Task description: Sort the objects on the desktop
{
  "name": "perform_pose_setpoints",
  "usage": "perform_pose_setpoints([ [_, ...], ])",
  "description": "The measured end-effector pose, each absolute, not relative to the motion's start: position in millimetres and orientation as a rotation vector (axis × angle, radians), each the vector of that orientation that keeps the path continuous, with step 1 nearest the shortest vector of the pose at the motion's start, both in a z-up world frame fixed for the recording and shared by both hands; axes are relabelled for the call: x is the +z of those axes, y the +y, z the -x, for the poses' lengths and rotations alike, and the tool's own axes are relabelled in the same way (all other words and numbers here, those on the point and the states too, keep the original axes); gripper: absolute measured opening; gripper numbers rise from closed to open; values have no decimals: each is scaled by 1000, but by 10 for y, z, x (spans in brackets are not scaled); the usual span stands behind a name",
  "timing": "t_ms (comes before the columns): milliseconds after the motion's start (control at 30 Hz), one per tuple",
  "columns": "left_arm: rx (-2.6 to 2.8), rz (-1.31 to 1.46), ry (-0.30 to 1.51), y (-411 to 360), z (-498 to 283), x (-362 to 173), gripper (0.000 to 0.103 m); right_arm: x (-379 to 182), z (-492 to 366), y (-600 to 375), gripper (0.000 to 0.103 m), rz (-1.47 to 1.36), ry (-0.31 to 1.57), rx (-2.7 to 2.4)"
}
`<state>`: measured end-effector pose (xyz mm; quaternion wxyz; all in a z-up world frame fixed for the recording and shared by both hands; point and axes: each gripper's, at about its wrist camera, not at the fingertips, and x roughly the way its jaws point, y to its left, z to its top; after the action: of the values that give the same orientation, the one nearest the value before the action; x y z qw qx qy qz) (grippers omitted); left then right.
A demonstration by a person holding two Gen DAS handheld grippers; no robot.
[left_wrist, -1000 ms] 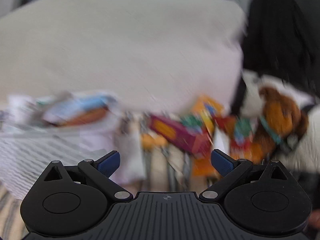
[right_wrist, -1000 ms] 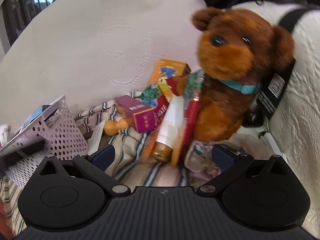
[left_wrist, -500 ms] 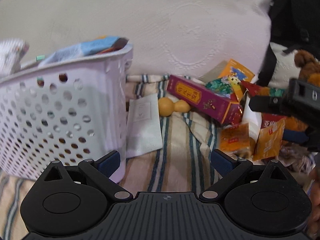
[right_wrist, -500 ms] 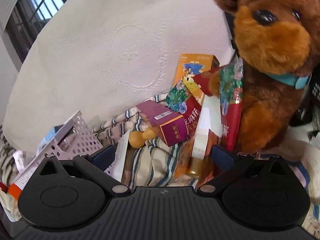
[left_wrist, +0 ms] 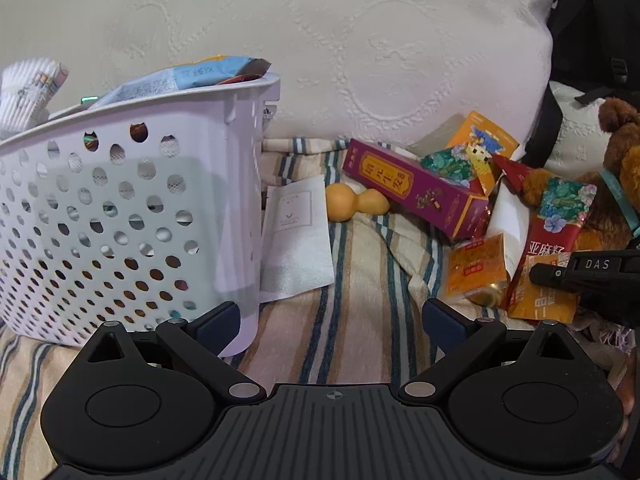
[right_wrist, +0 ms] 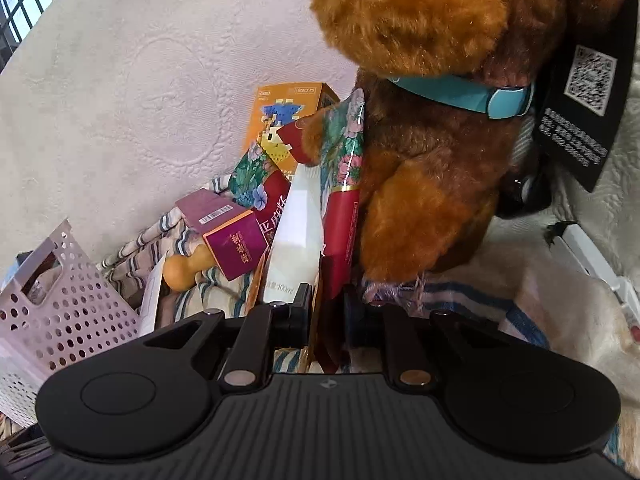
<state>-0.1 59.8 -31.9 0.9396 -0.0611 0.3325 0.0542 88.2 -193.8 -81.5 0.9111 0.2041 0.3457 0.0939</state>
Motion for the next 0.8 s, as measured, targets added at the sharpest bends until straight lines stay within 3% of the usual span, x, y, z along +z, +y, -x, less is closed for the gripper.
perform_pose_setpoints([
  [467, 100, 150, 672, 642, 10, -314, 103, -697, -365, -1423, 18, -316, 756, 362],
  [800, 74, 109, 659, 513, -32, -363, 103, -789, 14, -1791, 23, -340, 805, 368],
])
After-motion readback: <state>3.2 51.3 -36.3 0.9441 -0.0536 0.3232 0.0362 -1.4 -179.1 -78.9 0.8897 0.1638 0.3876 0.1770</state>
